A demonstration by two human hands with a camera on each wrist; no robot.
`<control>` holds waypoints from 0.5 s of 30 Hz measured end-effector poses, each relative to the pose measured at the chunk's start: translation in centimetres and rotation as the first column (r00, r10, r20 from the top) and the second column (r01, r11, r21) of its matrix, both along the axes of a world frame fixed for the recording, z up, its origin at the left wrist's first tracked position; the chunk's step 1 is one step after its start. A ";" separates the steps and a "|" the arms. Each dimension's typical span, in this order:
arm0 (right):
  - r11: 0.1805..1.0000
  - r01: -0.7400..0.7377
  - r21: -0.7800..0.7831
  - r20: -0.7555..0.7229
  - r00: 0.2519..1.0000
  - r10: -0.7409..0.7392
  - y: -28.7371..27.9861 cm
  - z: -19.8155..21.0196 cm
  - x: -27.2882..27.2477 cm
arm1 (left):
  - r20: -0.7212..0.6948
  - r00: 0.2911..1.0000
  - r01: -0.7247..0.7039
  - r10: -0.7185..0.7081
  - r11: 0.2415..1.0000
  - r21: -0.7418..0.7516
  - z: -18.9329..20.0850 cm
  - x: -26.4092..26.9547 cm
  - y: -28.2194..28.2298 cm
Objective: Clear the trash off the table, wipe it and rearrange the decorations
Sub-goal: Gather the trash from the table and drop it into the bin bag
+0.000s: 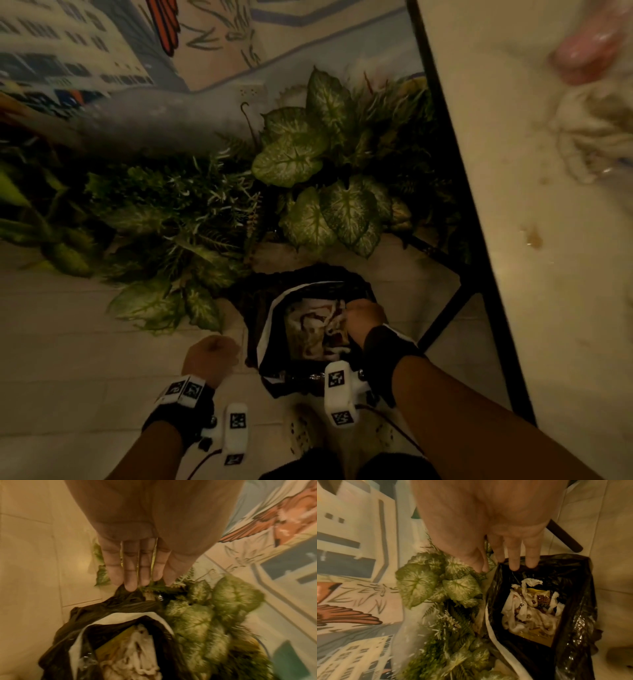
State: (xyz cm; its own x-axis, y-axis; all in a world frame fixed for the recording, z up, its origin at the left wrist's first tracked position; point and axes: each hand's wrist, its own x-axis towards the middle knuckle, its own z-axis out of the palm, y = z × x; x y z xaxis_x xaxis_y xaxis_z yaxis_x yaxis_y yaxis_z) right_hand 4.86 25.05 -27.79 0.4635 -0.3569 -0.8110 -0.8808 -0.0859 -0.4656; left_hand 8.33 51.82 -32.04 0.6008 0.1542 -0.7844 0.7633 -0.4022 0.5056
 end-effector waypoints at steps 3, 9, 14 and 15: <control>0.997 -0.005 0.083 0.054 0.999 0.000 0.4 5.3 -0.6 | 0.043 0.997 0.063 -0.062 0.998 -0.014 4.6 1.3 -1.5; 0.964 -0.104 0.243 0.272 0.962 0.036 -0.1 18.2 -1.5 | 0.256 0.913 0.320 -0.318 0.947 0.034 16.4 4.4 -8.0; 0.953 -0.215 0.215 0.424 0.899 0.107 -4.4 27.0 -7.2 | 0.443 0.760 0.487 -0.475 0.868 0.095 25.8 6.3 -15.9; 0.945 -0.253 0.209 0.430 0.891 0.144 -5.8 28.4 -8.8 | 0.471 0.731 0.515 -0.493 0.852 0.093 27.2 6.5 -17.6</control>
State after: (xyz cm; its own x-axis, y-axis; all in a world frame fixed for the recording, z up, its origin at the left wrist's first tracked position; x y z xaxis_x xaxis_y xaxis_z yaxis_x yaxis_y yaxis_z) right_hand -3.94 19.26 0.56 0.8084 -0.0317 -0.5878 -0.5884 -0.0705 -0.8055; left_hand 14.82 34.19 -4.84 0.8698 -0.3019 -0.3902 0.1245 -0.6310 0.7657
